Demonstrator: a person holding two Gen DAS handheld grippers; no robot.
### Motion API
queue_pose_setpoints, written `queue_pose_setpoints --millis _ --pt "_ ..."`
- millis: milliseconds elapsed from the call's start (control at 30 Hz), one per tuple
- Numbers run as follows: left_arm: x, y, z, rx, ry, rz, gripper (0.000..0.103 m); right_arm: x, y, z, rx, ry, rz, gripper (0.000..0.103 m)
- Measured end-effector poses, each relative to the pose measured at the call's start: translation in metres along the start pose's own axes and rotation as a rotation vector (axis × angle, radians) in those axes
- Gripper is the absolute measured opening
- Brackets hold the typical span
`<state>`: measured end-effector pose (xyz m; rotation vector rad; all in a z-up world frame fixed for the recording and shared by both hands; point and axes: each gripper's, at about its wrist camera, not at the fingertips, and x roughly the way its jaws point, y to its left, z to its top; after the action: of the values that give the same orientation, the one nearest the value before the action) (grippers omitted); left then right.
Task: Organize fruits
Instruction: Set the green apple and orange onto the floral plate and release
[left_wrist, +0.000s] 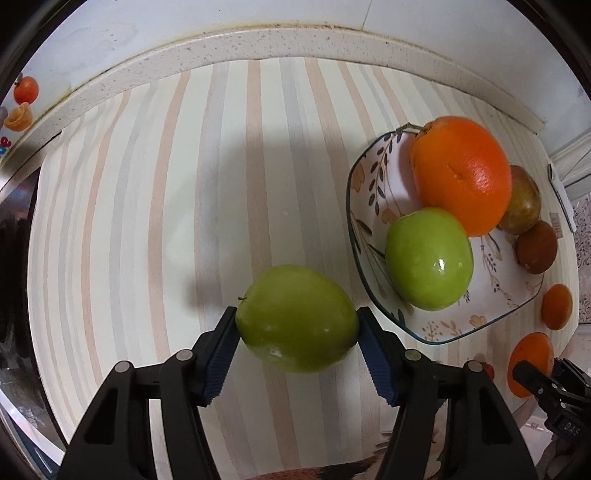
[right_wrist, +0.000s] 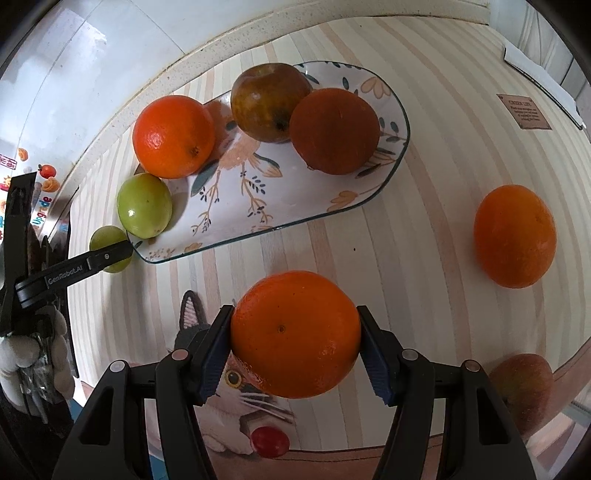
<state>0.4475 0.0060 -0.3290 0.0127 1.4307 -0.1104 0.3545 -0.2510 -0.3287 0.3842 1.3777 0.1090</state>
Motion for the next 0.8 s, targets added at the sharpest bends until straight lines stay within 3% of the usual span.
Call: queue_pose_setpoints --millis 267,533,633,800 --pt "-0.038 0.021 -0.005 -0.04 -0.045 -0.043 0.061 -0.009 0.003 0.007 0.002 -0.024 0.02 0.066" --pt "-0.076 0.001 0.029 -0.033 -0.103 -0.133 0.061 -0.026 0.01 0.034 0.009 -0.083 0.043 0.067" --pt "-0.073 -0.014 0.057 -0.017 -0.096 -0.152 0.061 -0.023 0.016 0.049 0.007 -0.097 0.039 0.067" --pt "-0.046 -0.023 0.087 -0.006 -0.002 -0.204 0.061 -0.011 0.025 0.067 0.001 -0.089 0.045 0.067"
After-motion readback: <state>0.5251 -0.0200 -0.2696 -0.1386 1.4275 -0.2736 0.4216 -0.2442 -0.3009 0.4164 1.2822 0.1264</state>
